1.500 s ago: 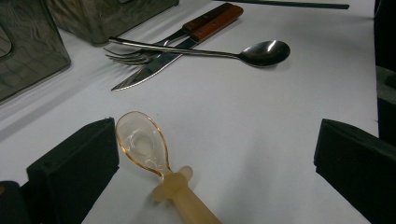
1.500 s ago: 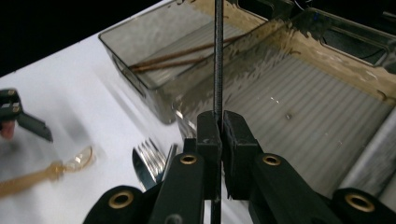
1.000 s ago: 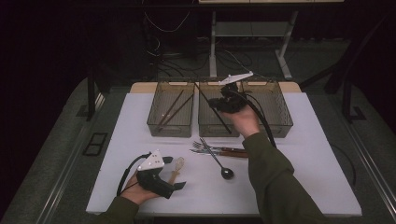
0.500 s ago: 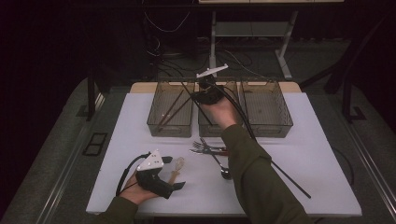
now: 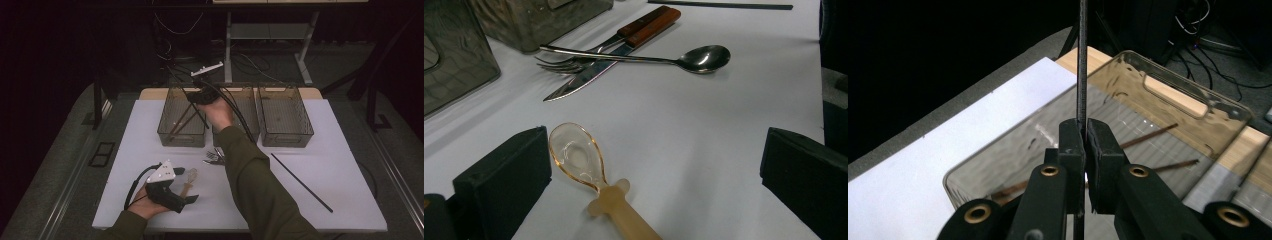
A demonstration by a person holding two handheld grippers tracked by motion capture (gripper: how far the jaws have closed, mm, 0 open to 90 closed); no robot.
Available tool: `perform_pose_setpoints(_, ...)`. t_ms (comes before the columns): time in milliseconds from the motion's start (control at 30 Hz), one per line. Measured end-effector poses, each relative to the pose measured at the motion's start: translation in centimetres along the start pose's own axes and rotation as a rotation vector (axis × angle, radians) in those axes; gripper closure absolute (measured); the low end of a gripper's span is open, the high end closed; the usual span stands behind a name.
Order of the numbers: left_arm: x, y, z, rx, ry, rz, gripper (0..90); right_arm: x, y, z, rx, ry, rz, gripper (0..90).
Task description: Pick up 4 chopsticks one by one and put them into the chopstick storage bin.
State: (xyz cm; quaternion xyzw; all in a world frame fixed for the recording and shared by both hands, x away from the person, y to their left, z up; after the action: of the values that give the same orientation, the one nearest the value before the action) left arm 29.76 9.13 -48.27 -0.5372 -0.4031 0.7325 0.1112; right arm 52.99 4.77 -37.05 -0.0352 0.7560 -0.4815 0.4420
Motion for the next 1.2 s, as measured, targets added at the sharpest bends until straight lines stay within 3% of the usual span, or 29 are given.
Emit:
perform_pose_setpoints(233, -0.1, 0.0, 0.1, 0.004, 0.006, 0.003, 0.0, -0.5, 1.9, -0.9, 0.000, -0.006, -0.015, 86.1)
perform_pose_setpoints(567, 0.0, 0.1, 0.2, 0.012, 0.011, -0.002, 0.0, 1.7, 4.7, -0.5, 0.018, 0.003, -0.099, 86.1)
perform_pose_setpoints(867, 0.1, 0.1, 0.4, 0.018, 0.018, -0.017, 0.0, 3.4, 6.2, -0.4, 0.016, 0.006, -0.171, 84.7)
perform_pose_setpoints(1000, 0.1, 0.1, 0.3, 0.016, 0.017, -0.016, 0.0, 3.6, 6.2, -0.2, 0.016, -0.002, -0.169, 75.4)
perform_pose_setpoints(1200, 0.1, 0.1, 0.3, 0.016, 0.016, -0.016, 0.0, 3.7, 5.1, -0.1, 0.002, -0.010, -0.151, 69.6)
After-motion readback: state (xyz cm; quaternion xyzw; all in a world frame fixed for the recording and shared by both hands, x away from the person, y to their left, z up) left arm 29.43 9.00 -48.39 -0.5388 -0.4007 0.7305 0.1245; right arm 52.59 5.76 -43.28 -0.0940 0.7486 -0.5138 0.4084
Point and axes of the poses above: each handheld gripper's, and its own axes: y roughly forward along the jaws, x roughly out of its underside, z roughly to its right, the point moved 9 cm from there along y, roughly forward along the jaws, and after that the axes turned 14 degrees about -z, right-handed, at the moved point
